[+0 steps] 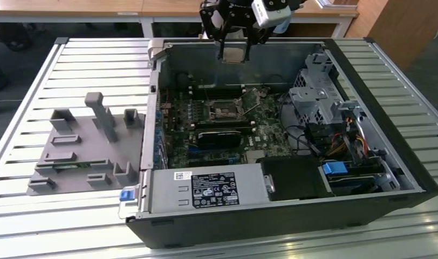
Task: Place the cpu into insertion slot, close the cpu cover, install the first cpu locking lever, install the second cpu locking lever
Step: 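Place the cpu into insertion slot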
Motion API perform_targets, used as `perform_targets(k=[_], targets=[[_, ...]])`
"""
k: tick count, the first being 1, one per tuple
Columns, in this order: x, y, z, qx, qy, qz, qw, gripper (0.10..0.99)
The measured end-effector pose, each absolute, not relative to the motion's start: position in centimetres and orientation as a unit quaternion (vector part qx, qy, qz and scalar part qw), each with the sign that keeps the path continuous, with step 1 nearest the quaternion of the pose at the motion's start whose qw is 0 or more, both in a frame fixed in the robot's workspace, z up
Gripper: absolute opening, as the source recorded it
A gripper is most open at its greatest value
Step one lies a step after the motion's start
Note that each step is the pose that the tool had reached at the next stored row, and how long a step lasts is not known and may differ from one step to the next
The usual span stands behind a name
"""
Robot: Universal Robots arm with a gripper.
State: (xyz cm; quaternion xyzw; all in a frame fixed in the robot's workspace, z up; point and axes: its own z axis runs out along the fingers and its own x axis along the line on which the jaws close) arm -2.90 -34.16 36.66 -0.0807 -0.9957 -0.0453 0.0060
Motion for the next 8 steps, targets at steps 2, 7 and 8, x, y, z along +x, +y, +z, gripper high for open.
perform_targets(k=[2, 7, 8], targets=[[-2.9, -34.16, 36.65, -0.085, -0.995, -0.045, 0.006, 0.529], [-2.9, -34.16, 36.62, -0.094, -0.995, -0.045, 0.005, 0.529], [-2.9, -34.16, 36.62, -0.096, -0.994, -0.045, 0.005, 0.529]])
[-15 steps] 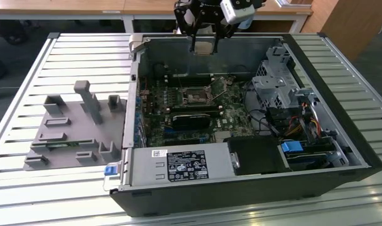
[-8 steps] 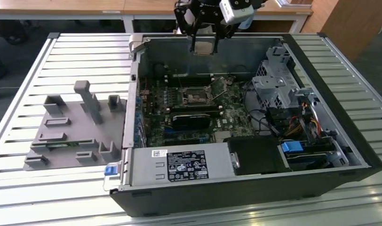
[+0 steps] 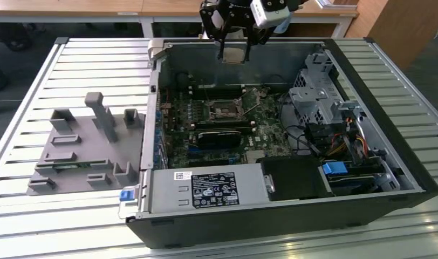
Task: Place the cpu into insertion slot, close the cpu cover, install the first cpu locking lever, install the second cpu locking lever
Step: 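Place the cpu into insertion slot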
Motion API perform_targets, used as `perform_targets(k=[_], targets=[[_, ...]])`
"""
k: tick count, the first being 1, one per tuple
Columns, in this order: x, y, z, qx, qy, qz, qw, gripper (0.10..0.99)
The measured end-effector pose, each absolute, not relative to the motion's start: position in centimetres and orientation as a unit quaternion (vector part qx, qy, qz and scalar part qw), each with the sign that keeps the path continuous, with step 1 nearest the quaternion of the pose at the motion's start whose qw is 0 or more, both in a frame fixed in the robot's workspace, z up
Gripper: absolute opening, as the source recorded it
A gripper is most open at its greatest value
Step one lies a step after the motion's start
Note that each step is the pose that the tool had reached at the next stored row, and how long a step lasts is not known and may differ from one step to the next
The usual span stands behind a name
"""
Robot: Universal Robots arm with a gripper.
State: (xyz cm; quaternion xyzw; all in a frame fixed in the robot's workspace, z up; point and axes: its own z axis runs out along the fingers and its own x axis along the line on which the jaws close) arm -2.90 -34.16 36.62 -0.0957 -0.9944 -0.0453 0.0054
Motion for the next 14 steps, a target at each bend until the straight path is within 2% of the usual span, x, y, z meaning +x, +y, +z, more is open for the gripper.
perform_targets(k=[14], targets=[[-2.9, -34.16, 36.59, -0.115, -0.992, -0.045, 0.004, 0.529]])
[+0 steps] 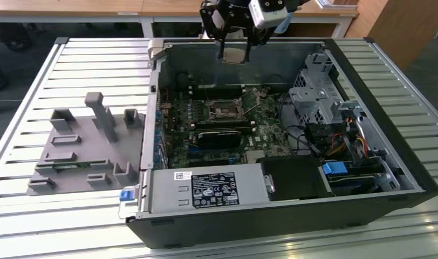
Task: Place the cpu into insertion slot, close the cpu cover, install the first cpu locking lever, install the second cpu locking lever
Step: 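Place the cpu into insertion slot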
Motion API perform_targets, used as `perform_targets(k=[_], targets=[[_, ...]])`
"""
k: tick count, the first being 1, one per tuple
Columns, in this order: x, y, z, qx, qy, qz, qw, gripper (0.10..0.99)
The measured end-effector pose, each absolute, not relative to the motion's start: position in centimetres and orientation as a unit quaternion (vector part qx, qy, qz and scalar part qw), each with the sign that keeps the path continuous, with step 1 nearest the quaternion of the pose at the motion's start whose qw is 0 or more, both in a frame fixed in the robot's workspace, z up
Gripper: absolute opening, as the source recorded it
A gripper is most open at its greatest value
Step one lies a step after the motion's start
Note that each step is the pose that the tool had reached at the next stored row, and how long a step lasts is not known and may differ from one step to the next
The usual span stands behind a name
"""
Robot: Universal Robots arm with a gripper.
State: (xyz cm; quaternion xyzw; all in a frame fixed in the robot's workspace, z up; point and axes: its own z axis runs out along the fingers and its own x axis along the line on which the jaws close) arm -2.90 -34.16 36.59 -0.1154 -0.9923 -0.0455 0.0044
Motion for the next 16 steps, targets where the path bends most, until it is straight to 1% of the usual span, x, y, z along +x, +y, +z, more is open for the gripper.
perform_targets(k=[16], targets=[[-2.9, -34.16, 36.59, -0.136, -0.99, -0.046, 0.004, 0.529]])
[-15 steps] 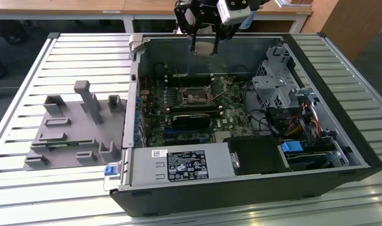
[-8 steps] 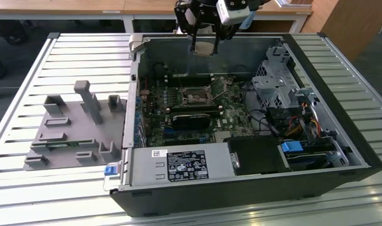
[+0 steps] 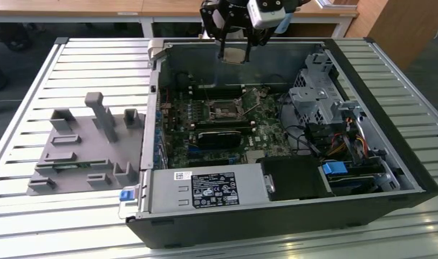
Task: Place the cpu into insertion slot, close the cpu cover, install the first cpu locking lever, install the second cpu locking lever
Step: 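Place the cpu into insertion slot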
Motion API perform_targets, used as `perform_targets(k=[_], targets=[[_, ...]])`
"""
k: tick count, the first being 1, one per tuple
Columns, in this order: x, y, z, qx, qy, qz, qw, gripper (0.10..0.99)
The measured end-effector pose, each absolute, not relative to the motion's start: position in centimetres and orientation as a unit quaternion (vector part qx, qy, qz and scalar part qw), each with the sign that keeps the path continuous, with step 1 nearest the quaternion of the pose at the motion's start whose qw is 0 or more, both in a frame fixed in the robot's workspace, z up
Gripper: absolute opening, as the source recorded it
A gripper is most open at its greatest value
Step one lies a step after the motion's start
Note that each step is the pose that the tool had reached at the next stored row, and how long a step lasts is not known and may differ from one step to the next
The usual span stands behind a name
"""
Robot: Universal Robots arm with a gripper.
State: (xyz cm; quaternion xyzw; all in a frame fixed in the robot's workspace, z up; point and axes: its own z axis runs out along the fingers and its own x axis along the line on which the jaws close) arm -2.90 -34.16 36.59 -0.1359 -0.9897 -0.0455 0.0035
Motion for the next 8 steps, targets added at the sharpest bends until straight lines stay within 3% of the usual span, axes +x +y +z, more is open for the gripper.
perform_targets(k=[8], targets=[[-2.9, -34.16, 36.58, -0.145, -0.988, -0.046, 0.003, 0.529]])
